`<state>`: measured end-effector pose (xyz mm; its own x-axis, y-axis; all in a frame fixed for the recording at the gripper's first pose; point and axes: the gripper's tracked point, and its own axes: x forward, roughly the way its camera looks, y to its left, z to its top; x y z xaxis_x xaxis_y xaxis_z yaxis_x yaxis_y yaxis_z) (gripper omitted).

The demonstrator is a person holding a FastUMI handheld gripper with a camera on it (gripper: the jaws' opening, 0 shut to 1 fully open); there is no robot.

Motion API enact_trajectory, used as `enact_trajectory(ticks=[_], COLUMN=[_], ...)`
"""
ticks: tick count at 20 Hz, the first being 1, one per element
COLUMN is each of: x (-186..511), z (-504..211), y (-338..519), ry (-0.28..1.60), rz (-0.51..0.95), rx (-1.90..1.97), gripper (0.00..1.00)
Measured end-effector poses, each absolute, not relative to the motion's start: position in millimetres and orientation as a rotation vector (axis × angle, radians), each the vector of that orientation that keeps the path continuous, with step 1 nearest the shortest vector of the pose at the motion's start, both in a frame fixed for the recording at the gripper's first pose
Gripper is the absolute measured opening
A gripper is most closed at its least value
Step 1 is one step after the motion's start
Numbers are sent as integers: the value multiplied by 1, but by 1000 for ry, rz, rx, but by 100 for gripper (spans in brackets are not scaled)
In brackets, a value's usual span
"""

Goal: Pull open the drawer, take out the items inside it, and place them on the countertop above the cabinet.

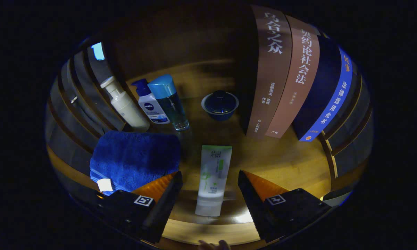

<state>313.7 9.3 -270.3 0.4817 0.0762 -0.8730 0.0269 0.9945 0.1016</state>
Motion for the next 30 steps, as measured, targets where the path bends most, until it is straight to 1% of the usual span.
enact_trajectory(ticks=[4,7,10,13,19,22,24,27,30], x=[298,276,245,210,105,50,20,-7,-23], z=[-247,-219,-190,-156,-121,-125,-140,-171,-198], y=[7,7,15,23,39,38,34,41,33], ry=[1013,921,799,622,367,266,236,215,205], rz=[23,29,60,94,136,128,107,128,106], rx=[135,135,154,150,122,139,125,131,106], gripper=[100,100,100,100,100,99,99,99,99])
